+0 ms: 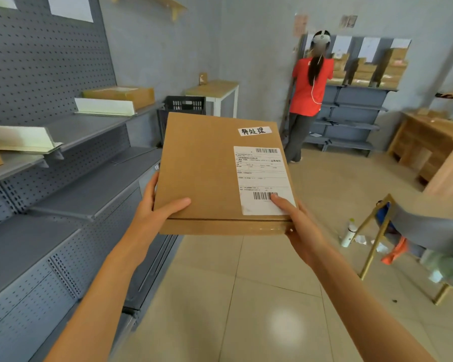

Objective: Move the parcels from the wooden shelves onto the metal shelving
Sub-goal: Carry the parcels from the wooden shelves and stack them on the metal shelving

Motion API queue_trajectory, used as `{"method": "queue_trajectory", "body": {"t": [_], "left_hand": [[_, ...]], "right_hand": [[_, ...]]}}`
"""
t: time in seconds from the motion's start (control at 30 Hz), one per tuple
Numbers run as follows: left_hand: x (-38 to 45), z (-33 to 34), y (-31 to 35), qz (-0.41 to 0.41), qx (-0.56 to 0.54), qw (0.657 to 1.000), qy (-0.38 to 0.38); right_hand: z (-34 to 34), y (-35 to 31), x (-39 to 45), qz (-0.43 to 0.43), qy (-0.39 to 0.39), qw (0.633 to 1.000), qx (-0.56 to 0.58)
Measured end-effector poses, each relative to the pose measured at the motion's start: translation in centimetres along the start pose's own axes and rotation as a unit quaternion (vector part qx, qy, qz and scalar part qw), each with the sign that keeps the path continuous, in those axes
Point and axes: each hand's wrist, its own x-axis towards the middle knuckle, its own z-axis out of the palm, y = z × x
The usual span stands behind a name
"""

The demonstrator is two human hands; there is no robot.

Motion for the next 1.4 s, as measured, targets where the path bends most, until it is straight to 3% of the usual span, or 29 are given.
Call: {"method": "queue_trajectory", "body": {"t": [0.2,0.53,0.77,1.17,1.4], "left_hand": [[10.2,1.7,-2.0,0.0,0.002,1.0,0.03],[28.9,3.3,-0.8,0.033,0.008,0.989,0.142],[38.2,0.3,-1.9,0.037,0.032,0.977,0.207],[58.2,-6.0,-2.3,0.073,0.053,0.966,0.24],[66.0,-8.9,-1.9,0.076,0.075,0.957,0.271]], "right_hand": [[-0.3,-0.6,12.2,-0.004,-0.029,1.0,0.003],[2.9,-5.7,35.4,-0.009,-0.129,0.992,-0.007],[8.0,-4.6,47.3,0.026,-0.184,0.983,0.008],[18.3,-6.4,67.4,-0.005,-0.202,0.979,0.004],[23.2,-6.3,76.6,0.004,-0.23,0.973,0.008]]}}
